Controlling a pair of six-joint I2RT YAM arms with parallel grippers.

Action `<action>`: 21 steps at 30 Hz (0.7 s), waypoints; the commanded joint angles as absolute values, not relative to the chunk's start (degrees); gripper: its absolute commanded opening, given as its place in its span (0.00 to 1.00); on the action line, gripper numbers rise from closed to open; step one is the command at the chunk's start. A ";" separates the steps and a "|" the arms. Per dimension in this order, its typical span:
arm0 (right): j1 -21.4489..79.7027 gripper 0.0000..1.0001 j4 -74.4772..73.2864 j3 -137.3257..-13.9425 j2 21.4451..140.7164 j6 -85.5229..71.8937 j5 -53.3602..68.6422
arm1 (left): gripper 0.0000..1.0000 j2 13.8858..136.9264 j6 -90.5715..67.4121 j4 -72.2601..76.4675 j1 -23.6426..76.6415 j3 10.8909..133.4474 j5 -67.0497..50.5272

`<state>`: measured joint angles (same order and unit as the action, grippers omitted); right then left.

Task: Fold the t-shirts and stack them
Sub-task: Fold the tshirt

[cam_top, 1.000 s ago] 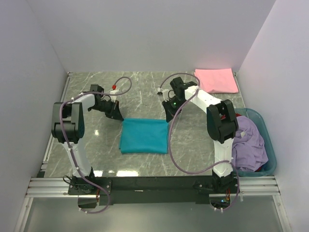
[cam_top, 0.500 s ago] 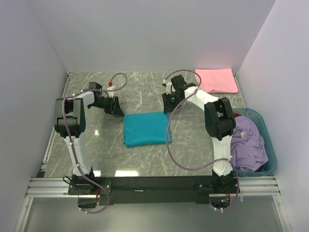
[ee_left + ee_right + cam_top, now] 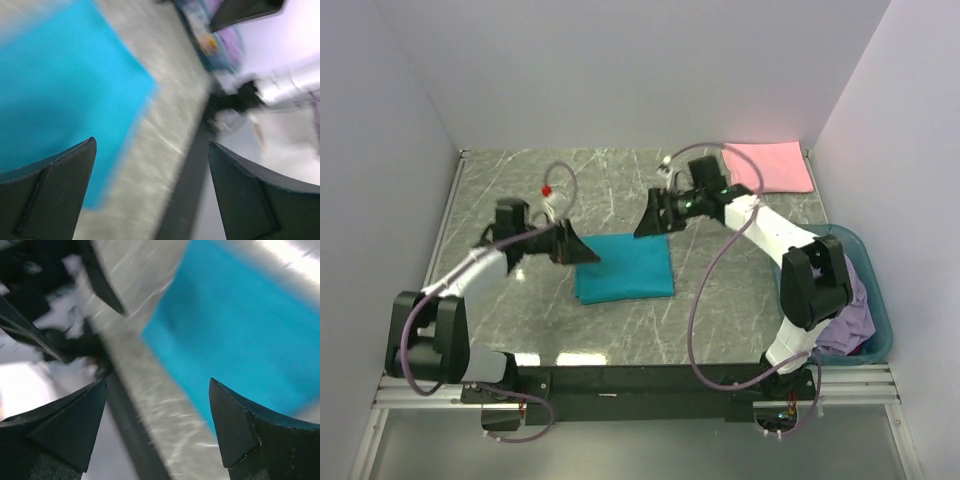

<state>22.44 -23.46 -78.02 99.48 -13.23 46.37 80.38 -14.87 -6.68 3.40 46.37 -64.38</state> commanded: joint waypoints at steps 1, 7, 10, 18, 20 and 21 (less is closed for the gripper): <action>27.06 0.89 -17.77 -71.03 101.42 -22.23 58.26 | 0.99 76.56 -37.41 18.19 11.48 36.76 -67.41; 31.99 0.89 -10.91 -66.80 108.09 -28.29 61.69 | 0.99 80.50 -43.94 28.91 19.50 31.82 -63.81; 32.17 0.89 -7.21 -66.01 112.30 -31.20 63.01 | 0.99 86.99 -45.88 33.57 19.69 30.59 -63.55; 28.92 0.90 -9.31 -62.32 117.07 -27.52 59.16 | 0.99 99.13 -30.80 19.26 16.62 32.61 -61.17; 27.43 0.90 -12.37 -62.49 117.77 -25.85 58.36 | 0.99 101.24 -27.18 13.11 14.42 33.66 -60.91; 26.99 0.90 -13.78 -62.75 117.95 -23.49 58.27 | 0.99 101.68 -25.24 12.23 13.54 33.92 -61.60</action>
<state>29.47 -10.15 -64.01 116.03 -28.56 63.22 99.02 -34.87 19.75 16.19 32.93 -65.23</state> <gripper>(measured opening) 0.896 0.994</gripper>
